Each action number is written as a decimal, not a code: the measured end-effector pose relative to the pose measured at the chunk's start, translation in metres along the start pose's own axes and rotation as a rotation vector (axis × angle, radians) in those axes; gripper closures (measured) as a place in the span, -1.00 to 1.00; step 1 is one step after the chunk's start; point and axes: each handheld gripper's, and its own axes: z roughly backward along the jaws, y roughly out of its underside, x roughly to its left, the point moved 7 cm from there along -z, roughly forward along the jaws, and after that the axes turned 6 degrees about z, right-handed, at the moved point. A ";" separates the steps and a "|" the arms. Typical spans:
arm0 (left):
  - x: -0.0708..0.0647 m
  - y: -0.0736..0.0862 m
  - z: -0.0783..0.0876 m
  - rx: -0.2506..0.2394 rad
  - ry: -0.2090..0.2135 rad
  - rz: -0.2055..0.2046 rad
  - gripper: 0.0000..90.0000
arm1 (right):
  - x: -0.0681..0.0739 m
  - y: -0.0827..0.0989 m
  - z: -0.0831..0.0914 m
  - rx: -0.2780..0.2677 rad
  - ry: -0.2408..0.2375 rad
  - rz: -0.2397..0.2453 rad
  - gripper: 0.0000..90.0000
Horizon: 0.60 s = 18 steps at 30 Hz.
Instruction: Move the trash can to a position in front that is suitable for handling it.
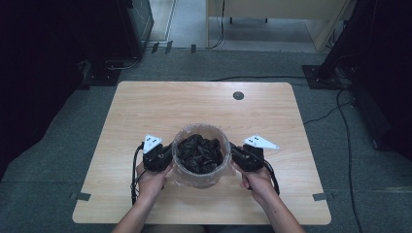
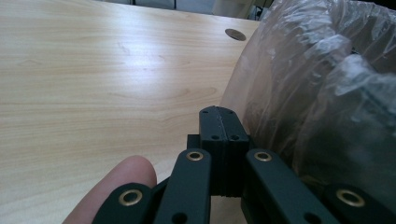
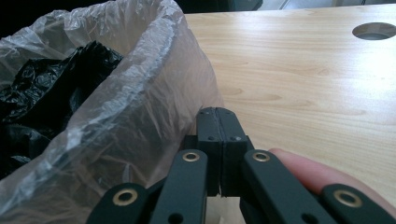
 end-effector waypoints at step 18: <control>0.093 0.035 0.038 0.050 -0.248 0.013 -0.56 | -0.062 0.037 0.042 -0.002 0.231 -0.026 -0.46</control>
